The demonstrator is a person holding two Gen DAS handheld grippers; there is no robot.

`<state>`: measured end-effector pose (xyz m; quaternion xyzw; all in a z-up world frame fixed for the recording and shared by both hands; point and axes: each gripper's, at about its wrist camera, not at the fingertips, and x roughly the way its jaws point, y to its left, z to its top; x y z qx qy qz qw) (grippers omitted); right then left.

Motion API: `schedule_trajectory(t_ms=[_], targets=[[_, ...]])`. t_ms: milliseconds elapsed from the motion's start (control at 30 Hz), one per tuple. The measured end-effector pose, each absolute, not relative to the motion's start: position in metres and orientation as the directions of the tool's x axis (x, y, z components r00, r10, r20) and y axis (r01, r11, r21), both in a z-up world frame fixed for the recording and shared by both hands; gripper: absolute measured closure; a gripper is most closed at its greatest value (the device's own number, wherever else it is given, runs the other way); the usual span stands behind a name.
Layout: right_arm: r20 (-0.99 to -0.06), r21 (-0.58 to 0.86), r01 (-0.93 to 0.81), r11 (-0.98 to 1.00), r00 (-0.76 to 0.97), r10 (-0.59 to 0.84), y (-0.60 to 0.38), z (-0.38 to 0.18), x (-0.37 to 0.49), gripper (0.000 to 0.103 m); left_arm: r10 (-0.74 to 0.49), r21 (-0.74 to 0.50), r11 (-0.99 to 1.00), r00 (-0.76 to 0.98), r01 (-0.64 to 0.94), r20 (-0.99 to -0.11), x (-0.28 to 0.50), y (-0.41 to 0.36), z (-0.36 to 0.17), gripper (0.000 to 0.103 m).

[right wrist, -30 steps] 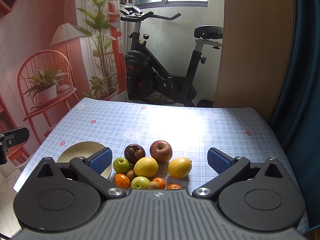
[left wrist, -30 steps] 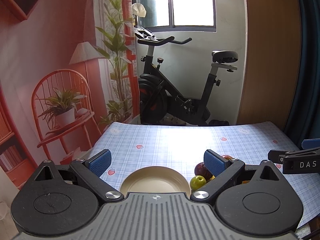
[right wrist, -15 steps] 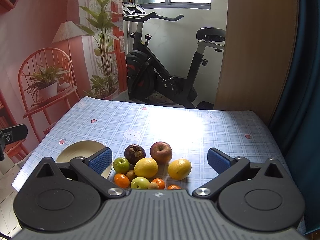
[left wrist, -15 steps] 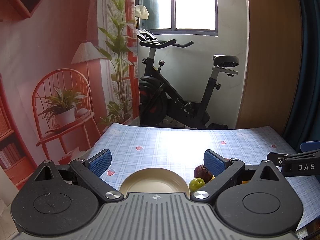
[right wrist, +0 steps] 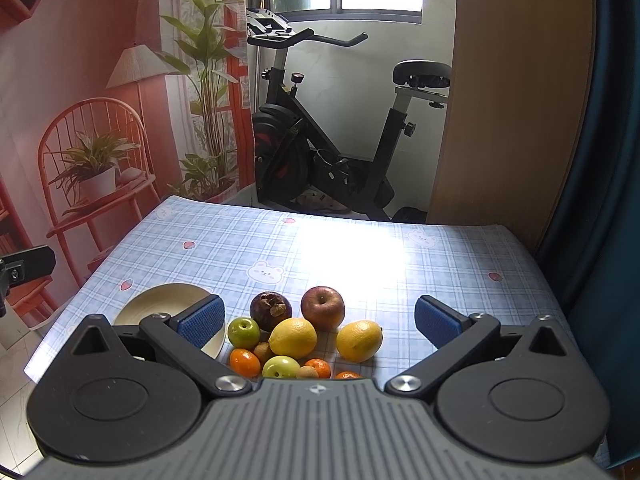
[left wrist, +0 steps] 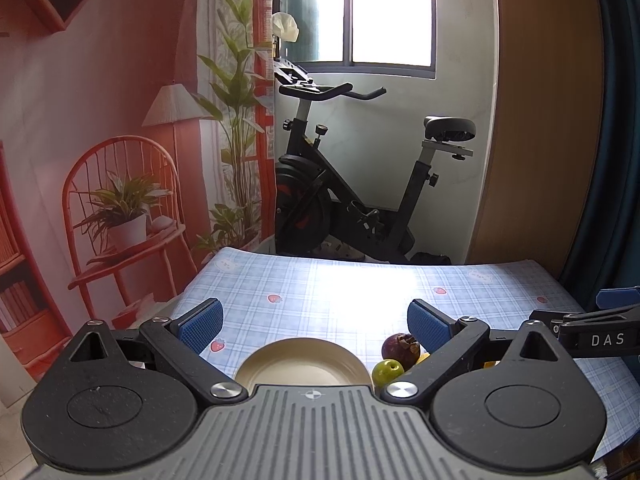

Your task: Organize fruits

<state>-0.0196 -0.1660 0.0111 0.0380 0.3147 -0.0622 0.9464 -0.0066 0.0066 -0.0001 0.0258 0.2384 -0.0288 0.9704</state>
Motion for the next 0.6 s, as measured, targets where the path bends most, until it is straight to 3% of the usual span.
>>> schedule_trajectory(t_ms=[367, 600], targets=[[-0.599, 0.033, 0.145, 0.989, 0.795, -0.096, -0.167, 0.011, -0.017, 0.000, -0.080, -0.044, 0.997, 0.868, 0.067, -0.490, 0.002, 0.016, -0.005, 0.003], [-0.560, 0.014, 0.131, 0.991, 0.822, -0.100, -0.174, 0.001, -0.007, 0.000, -0.001, 0.001, 1.000, 0.887, 0.002, -0.462, 0.017, 0.019, -0.015, 0.008]])
